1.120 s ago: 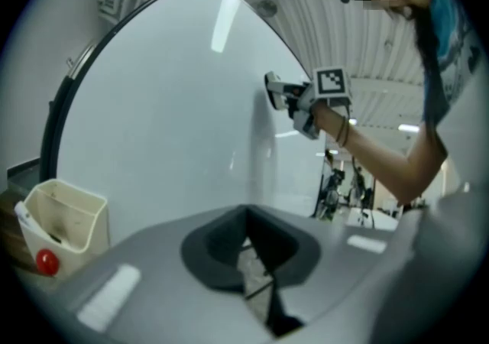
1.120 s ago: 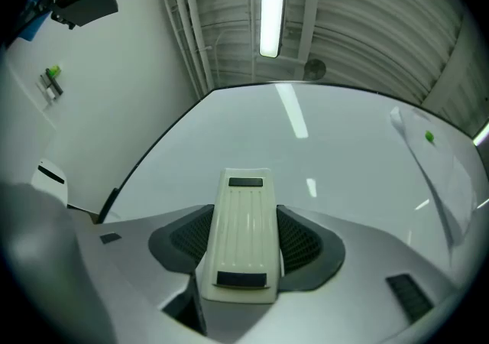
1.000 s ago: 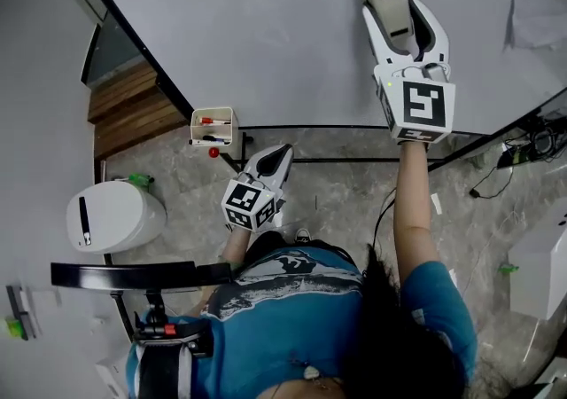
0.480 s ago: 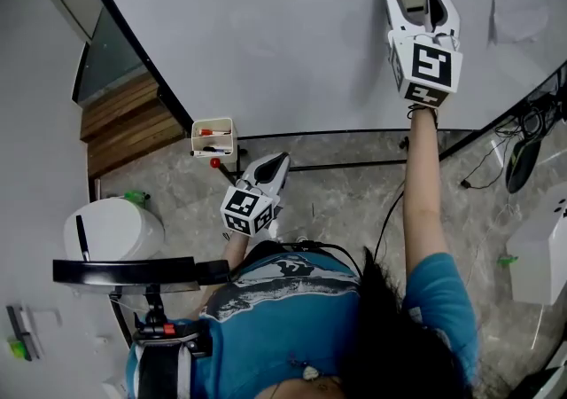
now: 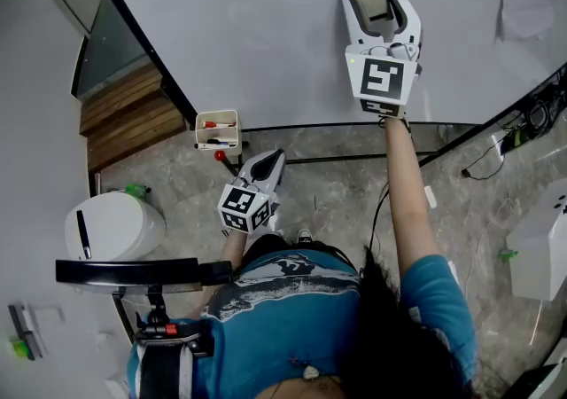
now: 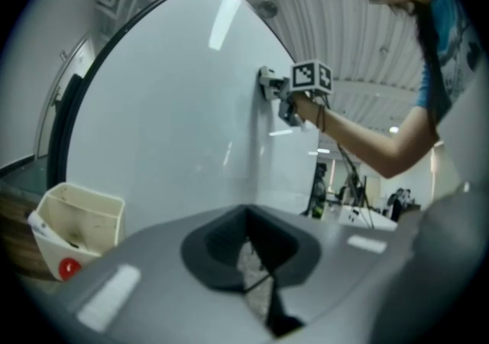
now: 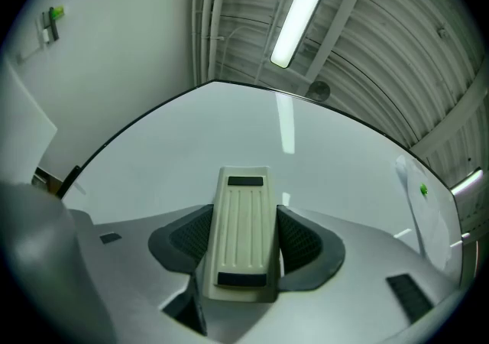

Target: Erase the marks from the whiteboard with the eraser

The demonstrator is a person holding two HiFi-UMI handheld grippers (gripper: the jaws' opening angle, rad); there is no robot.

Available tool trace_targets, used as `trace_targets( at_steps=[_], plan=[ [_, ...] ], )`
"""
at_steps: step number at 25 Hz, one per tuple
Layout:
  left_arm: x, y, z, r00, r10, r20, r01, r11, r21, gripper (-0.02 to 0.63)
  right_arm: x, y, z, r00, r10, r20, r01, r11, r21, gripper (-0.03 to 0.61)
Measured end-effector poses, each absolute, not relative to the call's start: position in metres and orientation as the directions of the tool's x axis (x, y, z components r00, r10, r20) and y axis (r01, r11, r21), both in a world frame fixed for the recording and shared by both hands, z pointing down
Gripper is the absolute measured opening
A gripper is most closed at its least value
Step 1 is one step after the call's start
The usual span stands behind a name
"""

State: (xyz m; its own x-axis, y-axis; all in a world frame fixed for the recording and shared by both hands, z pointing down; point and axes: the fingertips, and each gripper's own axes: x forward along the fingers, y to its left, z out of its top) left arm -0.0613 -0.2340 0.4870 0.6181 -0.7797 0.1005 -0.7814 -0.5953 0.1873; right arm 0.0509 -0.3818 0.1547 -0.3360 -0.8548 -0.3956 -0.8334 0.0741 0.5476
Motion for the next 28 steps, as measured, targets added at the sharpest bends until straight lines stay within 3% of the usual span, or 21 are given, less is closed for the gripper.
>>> trace_targets(
  at_steps=[15, 23, 28],
  plan=[
    [-0.087, -0.235, 0.503, 0.566, -0.816, 0.119, -0.818, -0.538, 0.205, 0.005, -0.092, -0.366, 0.323, -0.484, -0.860, -0.161, -0.558, 0.161, 0.814, 0.262],
    [-0.094, -0.235, 0.507, 0.549, -0.827, 0.123, -0.828, -0.519, 0.210, 0.003, -0.097, -0.371, 0.338, -0.492, -0.864, -0.108, -0.512, 0.187, 0.838, 0.262],
    [-0.088, -0.236, 0.507, 0.559, -0.819, 0.127, -0.822, -0.529, 0.211, 0.003, -0.076, -0.374, 0.316, -0.485, -0.868, -0.107, -0.553, 0.210, 0.806, 0.262]
  ],
)
